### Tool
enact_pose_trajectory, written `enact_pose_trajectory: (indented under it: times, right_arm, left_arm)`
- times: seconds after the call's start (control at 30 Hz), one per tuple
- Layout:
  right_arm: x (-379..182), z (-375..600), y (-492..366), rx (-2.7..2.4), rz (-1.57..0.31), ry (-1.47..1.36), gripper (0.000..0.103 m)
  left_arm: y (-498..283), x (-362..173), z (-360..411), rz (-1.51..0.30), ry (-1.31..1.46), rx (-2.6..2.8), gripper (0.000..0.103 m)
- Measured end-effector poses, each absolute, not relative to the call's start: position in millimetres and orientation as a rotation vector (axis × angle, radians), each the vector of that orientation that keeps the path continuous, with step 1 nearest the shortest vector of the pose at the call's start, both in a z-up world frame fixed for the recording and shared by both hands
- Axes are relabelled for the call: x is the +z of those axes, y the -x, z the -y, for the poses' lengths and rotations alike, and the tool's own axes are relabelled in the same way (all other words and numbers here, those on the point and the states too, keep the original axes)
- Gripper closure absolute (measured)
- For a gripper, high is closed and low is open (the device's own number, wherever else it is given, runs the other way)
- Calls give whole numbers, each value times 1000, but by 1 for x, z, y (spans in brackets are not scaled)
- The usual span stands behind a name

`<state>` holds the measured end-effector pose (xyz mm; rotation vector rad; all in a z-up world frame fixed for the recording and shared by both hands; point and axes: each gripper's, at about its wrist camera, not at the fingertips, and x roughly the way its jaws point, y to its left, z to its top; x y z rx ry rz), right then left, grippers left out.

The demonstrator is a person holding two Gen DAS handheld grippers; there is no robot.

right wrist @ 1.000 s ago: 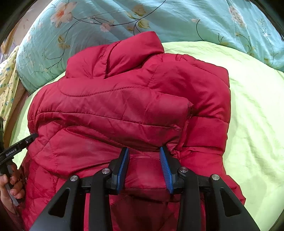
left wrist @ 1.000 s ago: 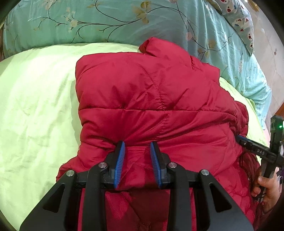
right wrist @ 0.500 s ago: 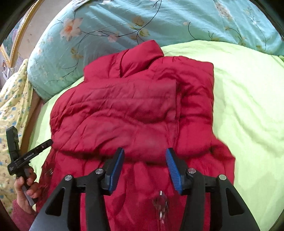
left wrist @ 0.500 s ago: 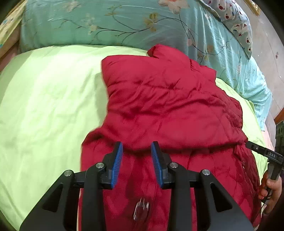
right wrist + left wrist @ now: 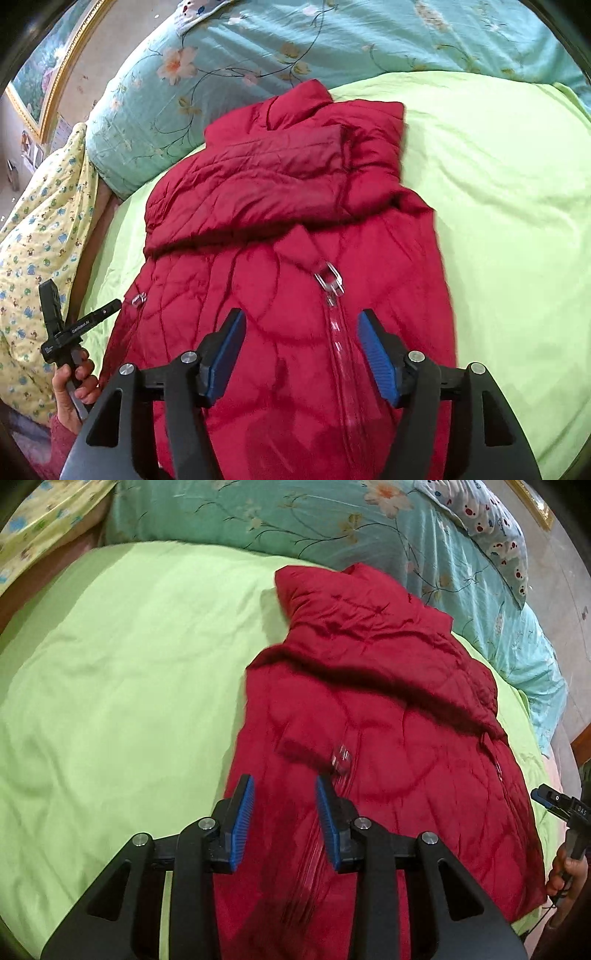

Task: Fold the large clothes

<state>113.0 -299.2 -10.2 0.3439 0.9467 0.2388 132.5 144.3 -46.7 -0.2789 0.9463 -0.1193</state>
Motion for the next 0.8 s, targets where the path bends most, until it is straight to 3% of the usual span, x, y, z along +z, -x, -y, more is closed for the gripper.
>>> enact_pose_trajectory:
  times: [0.27, 0.4, 0.57, 0.8]
  right_arm:
    - [-9, 321, -75, 179, -945, -366, 33]
    - [-9, 326, -59, 135, -946, -344, 22]
    - [-12, 326, -42, 108, -971, -301, 21]
    - [-31, 319, -24, 107, -1041, -281, 20]
  left_arm:
    - [-95, -52, -154, -961, 297, -111, 61]
    - [-81, -53, -157, -967, 306, -105, 61]
    - [-66, -54, -161, -966, 314, -110, 52]
    - [-50, -58, -161, -987, 303, -122, 51]
